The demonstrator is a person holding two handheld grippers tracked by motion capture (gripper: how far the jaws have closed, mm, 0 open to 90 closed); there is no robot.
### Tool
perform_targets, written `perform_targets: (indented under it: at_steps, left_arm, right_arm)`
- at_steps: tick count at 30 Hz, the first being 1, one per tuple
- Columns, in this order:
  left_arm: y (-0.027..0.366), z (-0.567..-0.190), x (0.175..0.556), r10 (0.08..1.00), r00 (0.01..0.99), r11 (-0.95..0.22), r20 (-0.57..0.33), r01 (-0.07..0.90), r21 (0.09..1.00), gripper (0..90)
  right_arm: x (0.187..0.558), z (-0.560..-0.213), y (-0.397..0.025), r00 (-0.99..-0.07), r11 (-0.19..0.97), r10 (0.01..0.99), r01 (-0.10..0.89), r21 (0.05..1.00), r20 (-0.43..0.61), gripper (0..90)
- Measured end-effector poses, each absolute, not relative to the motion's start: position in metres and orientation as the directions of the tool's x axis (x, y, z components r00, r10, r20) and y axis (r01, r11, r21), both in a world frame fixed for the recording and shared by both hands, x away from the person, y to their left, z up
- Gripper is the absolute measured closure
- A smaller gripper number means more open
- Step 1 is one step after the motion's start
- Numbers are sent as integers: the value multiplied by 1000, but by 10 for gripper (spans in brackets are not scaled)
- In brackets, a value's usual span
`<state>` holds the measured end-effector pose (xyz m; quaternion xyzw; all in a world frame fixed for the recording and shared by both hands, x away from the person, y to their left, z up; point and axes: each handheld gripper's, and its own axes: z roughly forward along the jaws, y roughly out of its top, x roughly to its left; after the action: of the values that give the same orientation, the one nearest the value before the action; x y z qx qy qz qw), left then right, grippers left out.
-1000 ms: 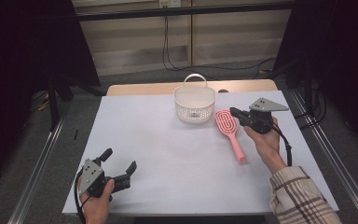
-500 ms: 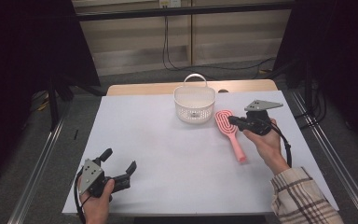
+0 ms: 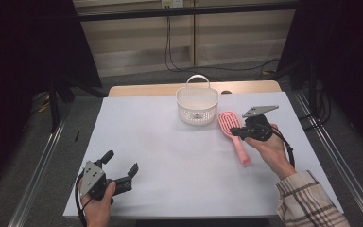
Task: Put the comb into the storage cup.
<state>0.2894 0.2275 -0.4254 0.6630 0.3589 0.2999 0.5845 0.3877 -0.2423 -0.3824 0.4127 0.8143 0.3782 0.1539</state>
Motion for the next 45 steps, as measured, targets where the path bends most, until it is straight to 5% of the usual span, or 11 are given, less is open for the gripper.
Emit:
perform_targets:
  at_steps: [45]
  left_arm:
    - [228,-425,289,825,565,-66,-16,125,990,37]
  right_arm:
    - [381,-409,-241,-637,484,767,659,576,83,900]
